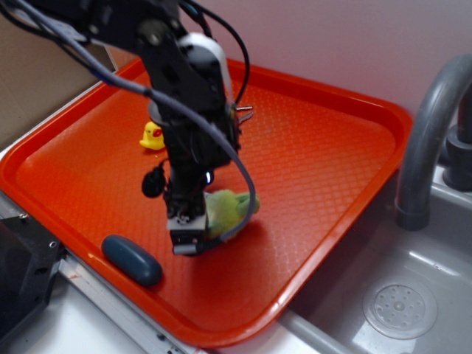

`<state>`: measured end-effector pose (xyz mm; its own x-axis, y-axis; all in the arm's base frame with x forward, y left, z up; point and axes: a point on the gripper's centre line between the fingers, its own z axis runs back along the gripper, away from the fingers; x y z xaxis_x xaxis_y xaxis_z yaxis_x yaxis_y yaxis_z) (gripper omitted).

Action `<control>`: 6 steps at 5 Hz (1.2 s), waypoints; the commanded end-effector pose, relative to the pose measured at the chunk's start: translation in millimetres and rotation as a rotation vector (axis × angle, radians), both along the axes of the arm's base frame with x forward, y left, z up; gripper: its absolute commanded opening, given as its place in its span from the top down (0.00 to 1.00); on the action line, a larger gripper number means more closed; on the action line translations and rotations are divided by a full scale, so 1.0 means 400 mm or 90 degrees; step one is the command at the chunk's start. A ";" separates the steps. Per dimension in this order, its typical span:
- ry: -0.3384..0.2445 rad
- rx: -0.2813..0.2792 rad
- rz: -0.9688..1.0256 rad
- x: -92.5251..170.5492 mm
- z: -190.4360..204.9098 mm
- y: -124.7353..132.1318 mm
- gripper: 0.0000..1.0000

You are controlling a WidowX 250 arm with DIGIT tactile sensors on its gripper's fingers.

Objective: Grab the green animal.

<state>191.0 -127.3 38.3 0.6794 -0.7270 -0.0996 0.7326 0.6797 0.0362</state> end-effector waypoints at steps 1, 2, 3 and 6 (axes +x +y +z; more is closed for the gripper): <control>0.016 -0.002 -0.036 -0.028 -0.040 -0.028 0.00; 0.016 0.000 -0.030 -0.026 -0.045 -0.022 1.00; 0.012 -0.008 -0.001 -0.022 -0.035 0.002 1.00; -0.039 -0.045 0.357 0.027 0.260 0.220 1.00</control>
